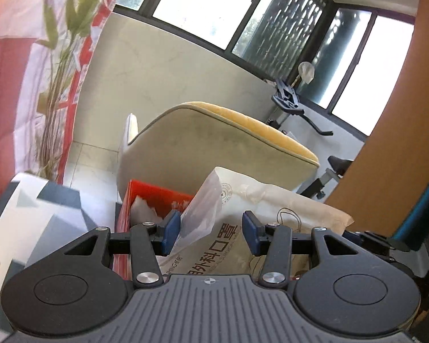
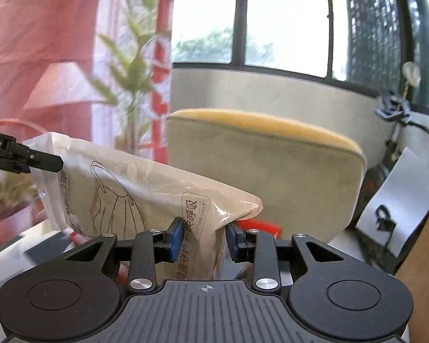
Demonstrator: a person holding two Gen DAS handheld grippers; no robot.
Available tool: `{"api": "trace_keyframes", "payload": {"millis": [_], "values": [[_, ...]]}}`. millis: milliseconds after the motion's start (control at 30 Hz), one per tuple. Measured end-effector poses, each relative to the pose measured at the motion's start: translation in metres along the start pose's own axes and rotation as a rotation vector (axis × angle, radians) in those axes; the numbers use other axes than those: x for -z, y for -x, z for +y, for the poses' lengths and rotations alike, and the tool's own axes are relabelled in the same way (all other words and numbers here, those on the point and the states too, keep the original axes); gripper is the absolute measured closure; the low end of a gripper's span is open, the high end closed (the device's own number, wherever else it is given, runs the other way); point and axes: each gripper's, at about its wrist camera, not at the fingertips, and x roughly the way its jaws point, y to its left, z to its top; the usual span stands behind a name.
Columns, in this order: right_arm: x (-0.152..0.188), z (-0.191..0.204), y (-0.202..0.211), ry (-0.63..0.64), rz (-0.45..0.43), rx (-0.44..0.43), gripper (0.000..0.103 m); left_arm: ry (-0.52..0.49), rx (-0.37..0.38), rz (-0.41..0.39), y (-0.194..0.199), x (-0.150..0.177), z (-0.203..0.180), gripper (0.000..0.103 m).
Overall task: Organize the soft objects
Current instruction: 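Lift the mask bag with both grippers and carry it over the red box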
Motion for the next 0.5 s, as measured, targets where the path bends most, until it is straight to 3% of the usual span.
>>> {"api": "trace_keyframes", "payload": {"millis": [100, 233, 500], "values": [[0.003, -0.007, -0.018, 0.013, 0.001, 0.036, 0.074, -0.025, -0.024, 0.037, -0.023, 0.002, -0.001, 0.053], [0.018, -0.016, -0.036, -0.04, 0.065, 0.034, 0.074, -0.024, -0.034, 0.101, -0.042, 0.014, 0.005, 0.053], [0.049, -0.022, -0.046, -0.123, 0.165, 0.001, 0.078, 0.004, -0.053, 0.187, -0.052, 0.029, 0.022, 0.053]]}}
